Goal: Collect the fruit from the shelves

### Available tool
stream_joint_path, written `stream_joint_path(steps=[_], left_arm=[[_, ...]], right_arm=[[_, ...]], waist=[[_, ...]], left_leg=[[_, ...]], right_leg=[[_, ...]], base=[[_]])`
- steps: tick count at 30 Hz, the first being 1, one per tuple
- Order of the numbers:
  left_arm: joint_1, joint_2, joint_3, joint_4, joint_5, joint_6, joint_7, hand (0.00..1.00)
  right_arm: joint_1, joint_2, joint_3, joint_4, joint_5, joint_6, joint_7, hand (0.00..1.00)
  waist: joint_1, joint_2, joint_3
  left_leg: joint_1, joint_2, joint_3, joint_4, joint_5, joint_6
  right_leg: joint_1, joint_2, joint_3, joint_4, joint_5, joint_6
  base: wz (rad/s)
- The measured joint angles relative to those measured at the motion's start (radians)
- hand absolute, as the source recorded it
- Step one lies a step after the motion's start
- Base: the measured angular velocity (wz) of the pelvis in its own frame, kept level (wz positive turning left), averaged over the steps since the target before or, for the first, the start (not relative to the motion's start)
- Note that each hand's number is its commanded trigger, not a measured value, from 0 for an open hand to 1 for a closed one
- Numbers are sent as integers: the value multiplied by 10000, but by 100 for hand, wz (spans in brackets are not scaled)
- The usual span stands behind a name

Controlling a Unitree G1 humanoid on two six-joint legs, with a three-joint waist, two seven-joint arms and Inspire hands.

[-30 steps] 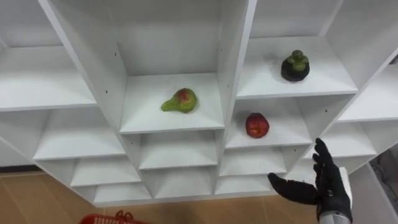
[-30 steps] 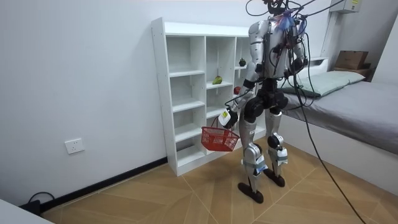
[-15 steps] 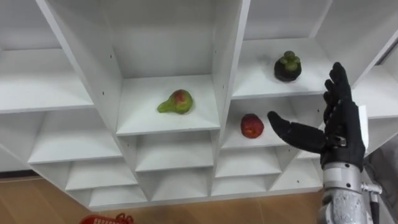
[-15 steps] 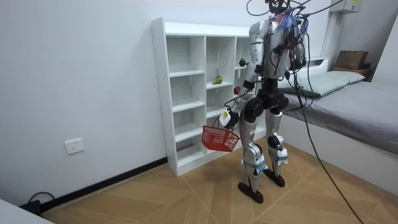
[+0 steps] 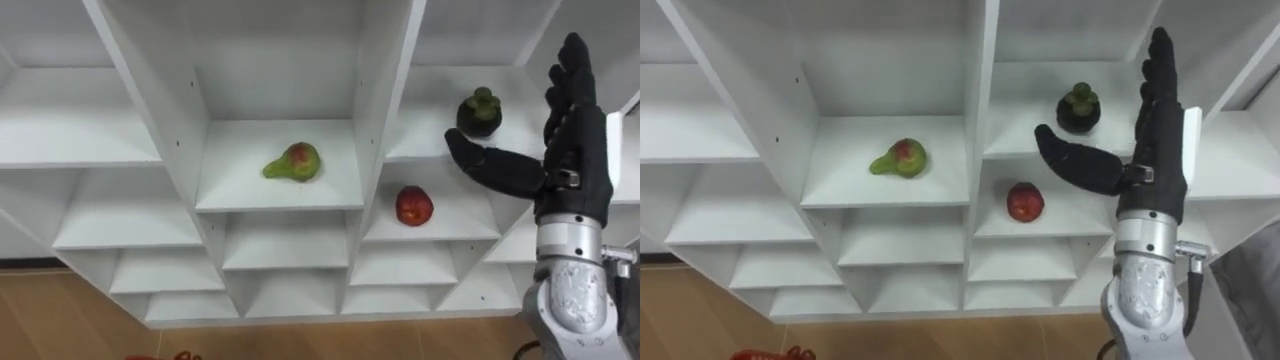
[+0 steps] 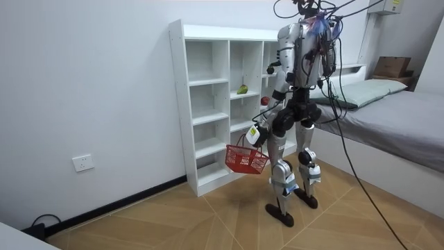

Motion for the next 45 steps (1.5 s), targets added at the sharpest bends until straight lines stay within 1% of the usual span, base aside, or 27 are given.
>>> stream_joint_path(steps=[1, 3, 5, 6, 7, 10, 11, 13, 17, 19, 23, 26, 28, 30, 33, 35, 37, 39, 41, 45], left_arm=[[77, 18, 108, -25, 154, 79, 3, 100], [167, 36, 223, -51, 362, 200, 11, 100], [174, 51, 377, -158, 666, 349, -17, 100], [184, 52, 383, -159, 670, 362, -26, 100], [162, 50, 383, -188, 671, 383, -56, 100], [153, 51, 384, -193, 655, 424, -237, 100], [151, 48, 382, -193, 655, 444, -265, 100], [152, 44, 379, -193, 659, 560, -388, 100], [179, 32, 384, -192, 741, 637, -466, 100], [168, 22, 383, -195, 1173, 772, -503, 100], [80, 23, 383, -202, 1542, 933, -572, 100], [7, 31, 377, -203, 1725, 1071, -601, 100], [-32, 32, 378, -274, 1820, 1225, -604, 100], [-23, 36, 380, -336, 1899, 1283, -608, 100], [-42, 37, 389, -410, 1920, 1355, -630, 100], [-8, 37, 389, -597, 1939, 1496, -705, 100], [-1, 36, 387, -740, 2034, 1531, -738, 100], [4, 33, 385, -834, 2129, 1571, -770, 100], [-2, 33, 385, -835, 2178, 1656, -819, 100], [-9, 32, 381, -844, 2315, 1754, -871, 100]], right_arm=[[-1, -8, -93, 18, 148, 2, -1, 0], [-19, -8, -180, 117, 386, 2, 5, 0], [-398, 1, -315, 667, 395, 8, 68, 0], [-539, 12, -386, 810, 394, 8, 87, 0], [-802, 15, -494, 1056, 384, 3, 85, 0], [-1423, -17, -553, 1658, 420, -25, 75, 0], [-1506, -26, -555, 1762, 445, -25, 66, 0], [-1752, -56, -549, 2200, 599, -27, 11, 0], [-1855, -193, -543, 2752, 749, -19, -2, 0], [-1915, -301, -543, 3003, 749, -18, 4, 0], [-2056, -307, -540, 3194, 728, -10, 13, 0], [-2076, -313, -522, 3290, 727, 79, 9, 0], [-2100, -316, -522, 3391, 729, 207, 21, 0], [-2191, -316, -522, 3553, 731, 318, 54, 0], [-2505, -317, -525, 3961, 779, 340, 121, 0], [-2817, -322, -528, 4427, 882, 347, 125, 0], [-2984, -333, -528, 4727, 1061, 363, 129, 0], [-3209, -352, -528, 5060, 1147, 508, 132, 0], [-3335, -439, -525, 5183, 1145, 652, 140, 0], [-3350, -659, -523, 5191, 1141, 758, 221, 0]], waist=[[61, -71, -2], [142, -145, -17], [204, -246, -8], [214, -239, 18], [226, -188, 73], [221, -144, 96], [222, -123, 102], [229, -69, 90], [272, -51, 55], [275, -55, 9], [278, -70, -7], [401, -90, -20], [474, -114, -24], [489, -137, -28], [504, -151, -19], [500, -148, -17], [500, -147, -16], [509, -148, -17], [532, -147, -16], [542, -165, -13]], left_leg=[[13, 0, -34, 11, 0, 0], [13, 0, -108, 32, 0, 0], [9, -4, -178, 70, 0, 0], [10, -4, -180, 88, 0, 0], [4, -4, -206, 130, 0, 0], [-11, 7, -238, 165, 0, -1], [-13, 7, -243, 167, -1, -1], [-22, 7, -300, 165, -1, -2], [-75, 6, -393, 169, 17, -23], [-75, 6, -438, 193, 21, -25], [-78, 5, -475, 201, 23, -26], [-71, 5, -477, 201, 23, -26], [-76, 5, -474, 201, 23, -26], [-78, 5, -472, 205, 23, -26], [-115, 5, -476, 253, 24, -26], [-174, 6, -481, 275, 23, -26], [-187, 6, -485, 274, 23, -26], [-190, 6, -508, 276, 23, -26], [-204, 5, -533, 289, 24, -26], [-271, 0, -645, 329, 25, -27]], right_leg=[[36, -2, -36, -1, 0, 0], [76, -10, -138, -1, 0, 0], [119, -19, -175, 9, 0, 0], [127, -21, -191, 8, 0, 0], [165, -25, -249, 2, 0, 0], [225, -24, -320, 3, 0, 0], [232, -24, -339, 4, 0, 0], [235, -25, -403, 10, 0, -1], [224, -22, -482, 14, 0, -1], [220, -22, -539, 12, 0, -1], [224, -23, -581, 10, 0, -1], [228, -23, -581, 8, 0, -1], [229, -22, -581, 6, 0, -1], [232, -23, -580, 7, 0, -1], [218, -25, -587, 8, 0, -1], [198, -26, -590, 7, 0, -1], [199, -27, -601, 8, 0, -1], [186, -29, -632, 24, 0, -2], [169, -29, -643, 22, 0, -2], [163, -28, -688, 17, -1, -1]], base=[[9], [11], [9], [5], [6], [4], [0], [4], [6], [6], [2], [0], [0], [0], [0], [0], [2], [2], [3], [8]])
